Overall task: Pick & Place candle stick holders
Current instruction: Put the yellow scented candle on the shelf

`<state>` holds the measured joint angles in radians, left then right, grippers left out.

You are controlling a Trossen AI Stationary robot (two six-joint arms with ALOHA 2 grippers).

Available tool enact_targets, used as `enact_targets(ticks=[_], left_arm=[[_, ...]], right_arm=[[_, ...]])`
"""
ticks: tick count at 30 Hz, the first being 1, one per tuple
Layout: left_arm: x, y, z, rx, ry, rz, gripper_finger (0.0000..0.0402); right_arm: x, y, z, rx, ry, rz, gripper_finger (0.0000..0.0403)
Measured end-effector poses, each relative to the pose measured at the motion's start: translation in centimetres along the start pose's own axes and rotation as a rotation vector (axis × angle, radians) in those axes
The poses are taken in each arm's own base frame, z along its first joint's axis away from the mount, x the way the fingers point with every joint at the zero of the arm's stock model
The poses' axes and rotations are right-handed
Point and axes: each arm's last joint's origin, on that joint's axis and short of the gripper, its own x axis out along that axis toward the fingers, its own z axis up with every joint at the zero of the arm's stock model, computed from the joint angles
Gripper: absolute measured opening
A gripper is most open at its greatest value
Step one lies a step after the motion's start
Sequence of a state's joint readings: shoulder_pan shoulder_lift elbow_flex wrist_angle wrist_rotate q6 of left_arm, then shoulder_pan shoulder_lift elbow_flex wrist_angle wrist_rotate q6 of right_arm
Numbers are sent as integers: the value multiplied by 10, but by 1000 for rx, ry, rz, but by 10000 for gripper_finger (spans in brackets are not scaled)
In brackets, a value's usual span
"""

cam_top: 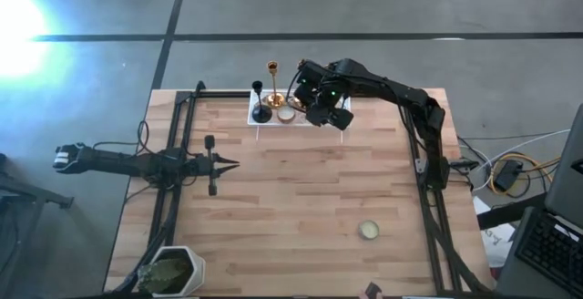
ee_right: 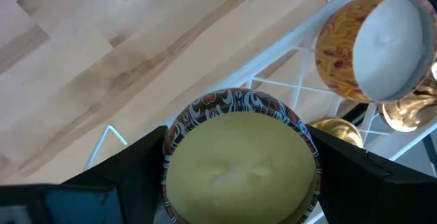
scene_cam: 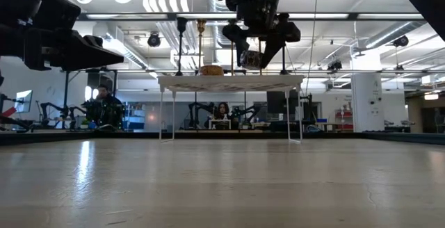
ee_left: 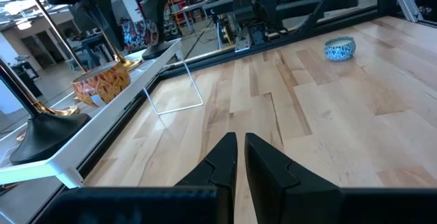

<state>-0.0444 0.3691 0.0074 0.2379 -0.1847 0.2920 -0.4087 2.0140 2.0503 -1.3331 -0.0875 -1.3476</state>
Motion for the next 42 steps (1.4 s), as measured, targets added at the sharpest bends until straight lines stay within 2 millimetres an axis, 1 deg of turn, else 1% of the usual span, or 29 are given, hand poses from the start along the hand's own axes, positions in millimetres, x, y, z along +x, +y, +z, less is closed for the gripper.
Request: enact_targets(ticks=[6, 16, 30, 42], left_arm=[[0, 0, 0, 0, 0, 0, 34], [0, 0, 0, 0, 0, 0, 34], [0, 0, 0, 0, 0, 0, 34], [0, 0, 0, 0, 0, 0, 34]], right_arm=[[3, -1, -4, 1, 3, 0, 290], [14, -1, -8, -3, 12, -3, 290], [15, -2, -14, 1, 45, -8, 290], [17, -1, -14, -5, 46, -1, 290]])
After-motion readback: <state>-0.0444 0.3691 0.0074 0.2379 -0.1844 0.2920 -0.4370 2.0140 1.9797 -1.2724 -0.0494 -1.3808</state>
